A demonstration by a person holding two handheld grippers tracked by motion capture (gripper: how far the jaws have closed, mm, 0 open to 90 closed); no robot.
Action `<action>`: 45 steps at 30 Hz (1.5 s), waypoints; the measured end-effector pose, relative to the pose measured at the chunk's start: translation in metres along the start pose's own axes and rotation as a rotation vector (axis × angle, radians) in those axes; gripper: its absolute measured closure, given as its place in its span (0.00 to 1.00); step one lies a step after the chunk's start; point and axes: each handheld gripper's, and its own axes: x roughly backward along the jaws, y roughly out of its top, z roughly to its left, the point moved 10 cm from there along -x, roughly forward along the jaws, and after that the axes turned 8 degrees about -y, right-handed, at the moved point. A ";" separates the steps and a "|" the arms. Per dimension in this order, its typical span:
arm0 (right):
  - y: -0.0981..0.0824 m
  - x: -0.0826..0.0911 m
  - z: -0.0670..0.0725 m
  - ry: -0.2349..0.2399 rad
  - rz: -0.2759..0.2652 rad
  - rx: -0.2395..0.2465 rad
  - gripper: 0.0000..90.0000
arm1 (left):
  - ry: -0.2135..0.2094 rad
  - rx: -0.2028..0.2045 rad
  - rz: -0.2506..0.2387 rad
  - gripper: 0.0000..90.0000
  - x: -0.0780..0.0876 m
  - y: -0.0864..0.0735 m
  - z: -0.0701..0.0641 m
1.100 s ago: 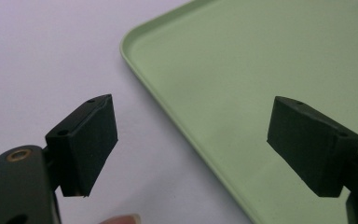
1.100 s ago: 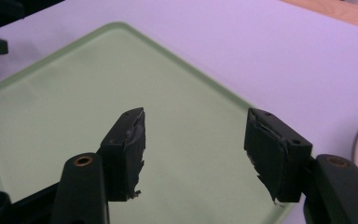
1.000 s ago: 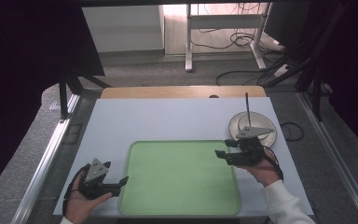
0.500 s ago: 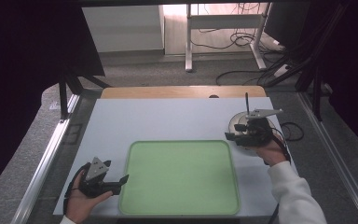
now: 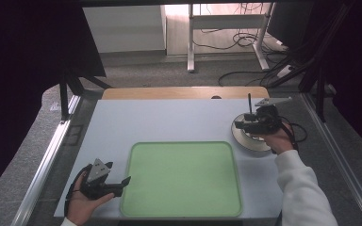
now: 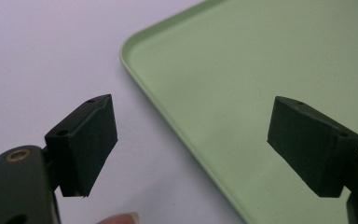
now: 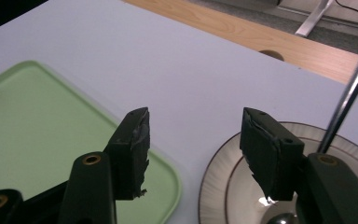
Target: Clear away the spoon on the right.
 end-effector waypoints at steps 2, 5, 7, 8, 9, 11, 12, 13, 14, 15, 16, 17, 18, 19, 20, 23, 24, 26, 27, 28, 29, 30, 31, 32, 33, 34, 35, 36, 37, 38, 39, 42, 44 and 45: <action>0.003 -0.001 -0.005 -0.005 0.002 -0.009 0.48 | 0.001 0.004 -0.004 0.17 0.001 0.000 0.001; 0.006 -0.003 -0.014 -0.027 0.020 0.003 0.49 | 0.004 0.006 -0.005 0.17 0.001 0.000 0.002; 0.008 -0.004 -0.020 -0.038 0.024 -0.003 0.50 | 0.004 0.005 -0.004 0.17 0.001 0.000 0.002; 0.009 -0.004 -0.022 -0.039 0.027 -0.010 0.50 | 0.003 0.006 -0.004 0.17 0.001 0.000 0.002; 0.009 -0.004 -0.022 -0.039 0.027 -0.010 0.50 | 0.003 0.006 -0.004 0.17 0.001 0.000 0.002; 0.009 -0.006 -0.028 -0.048 0.032 -0.015 0.50 | 0.002 0.007 -0.004 0.17 0.001 0.000 0.002; 0.010 -0.006 -0.031 -0.050 0.034 -0.022 0.50 | 0.002 0.007 -0.004 0.17 0.001 -0.001 0.002; 0.010 -0.008 -0.036 -0.057 0.040 -0.032 0.50 | 0.001 0.009 -0.004 0.17 0.001 -0.001 0.002; 0.010 -0.008 -0.039 -0.058 0.044 -0.037 0.50 | 0.001 0.009 -0.004 0.17 0.001 -0.001 0.002; 0.010 -0.009 -0.041 -0.062 0.046 -0.041 0.50 | 0.000 0.009 -0.004 0.17 0.001 -0.001 0.002; 0.011 -0.009 -0.044 -0.065 0.046 -0.049 0.51 | -0.001 0.009 -0.004 0.17 0.001 0.000 0.002; 0.012 -0.010 -0.047 -0.068 0.043 -0.057 0.51 | -0.001 0.009 -0.004 0.17 0.001 0.000 0.002; 0.012 -0.011 -0.050 -0.074 0.044 -0.066 0.51 | -0.001 0.009 -0.004 0.17 0.001 0.000 0.002; 0.012 -0.013 -0.053 -0.079 0.048 -0.073 0.51 | -0.001 0.009 -0.004 0.17 0.001 0.000 0.002; 0.011 -0.015 -0.056 -0.085 0.050 -0.079 0.51 | -0.001 0.006 -0.004 0.17 0.001 0.000 0.002; 0.010 -0.021 -0.066 -0.111 0.040 -0.102 0.53 | -0.003 0.007 -0.005 0.17 0.001 0.000 0.002; 0.010 -0.023 -0.068 -0.110 0.036 -0.111 0.53 | -0.003 0.008 -0.004 0.17 0.001 0.000 0.001; 0.012 -0.027 -0.073 -0.117 0.033 -0.127 0.54 | -0.006 0.006 -0.002 0.17 0.000 0.000 0.001; 0.013 -0.030 -0.075 -0.117 0.031 -0.134 0.54 | -0.006 0.005 0.001 0.17 0.000 -0.001 0.001; 0.013 -0.032 -0.077 -0.122 0.031 -0.137 0.54 | -0.006 0.005 0.001 0.17 0.000 -0.001 0.001; 0.013 -0.032 -0.077 -0.122 0.031 -0.137 0.54 | -0.007 0.006 0.000 0.17 0.000 -0.001 0.001; 0.014 -0.035 -0.079 -0.127 0.031 -0.142 0.55 | -0.005 0.008 -0.001 0.17 0.000 -0.001 0.002; 0.016 -0.039 -0.083 -0.131 0.035 -0.150 0.55 | -0.004 0.011 -0.004 0.17 0.000 -0.001 0.003; 0.016 -0.041 -0.085 -0.138 0.038 -0.149 0.56 | -0.003 0.010 -0.005 0.17 0.001 -0.001 0.003; 0.017 -0.044 -0.088 -0.145 0.035 -0.152 0.58 | -0.004 0.010 -0.005 0.17 0.001 -0.001 0.003; 0.016 -0.045 -0.090 -0.151 0.035 -0.158 0.59 | -0.004 0.010 -0.004 0.17 0.001 -0.001 0.003; 0.016 -0.048 -0.091 -0.152 0.038 -0.160 0.60 | -0.004 0.009 -0.002 0.17 0.000 -0.001 0.004; 0.015 -0.050 -0.093 -0.150 0.044 -0.160 0.60 | -0.004 0.010 -0.002 0.17 0.000 -0.001 0.004; 0.014 -0.052 -0.094 -0.151 0.046 -0.164 0.61 | -0.004 0.010 0.000 0.17 0.000 -0.002 0.005; 0.012 -0.054 -0.096 -0.150 0.053 -0.167 0.61 | -0.004 0.011 0.000 0.17 -0.001 -0.002 0.005; 0.010 -0.056 -0.098 -0.150 0.060 -0.169 0.62 | -0.004 0.011 0.000 0.17 -0.001 -0.002 0.005; 0.006 -0.061 -0.102 -0.136 0.069 -0.191 0.65 | -0.003 0.013 -0.001 0.17 0.000 -0.001 0.006; 0.004 -0.064 -0.104 -0.124 0.070 -0.205 0.67 | -0.002 0.013 -0.001 0.17 0.000 -0.002 0.006; 0.003 -0.066 -0.104 -0.119 0.072 -0.212 0.69 | -0.002 0.012 0.000 0.17 0.000 -0.002 0.006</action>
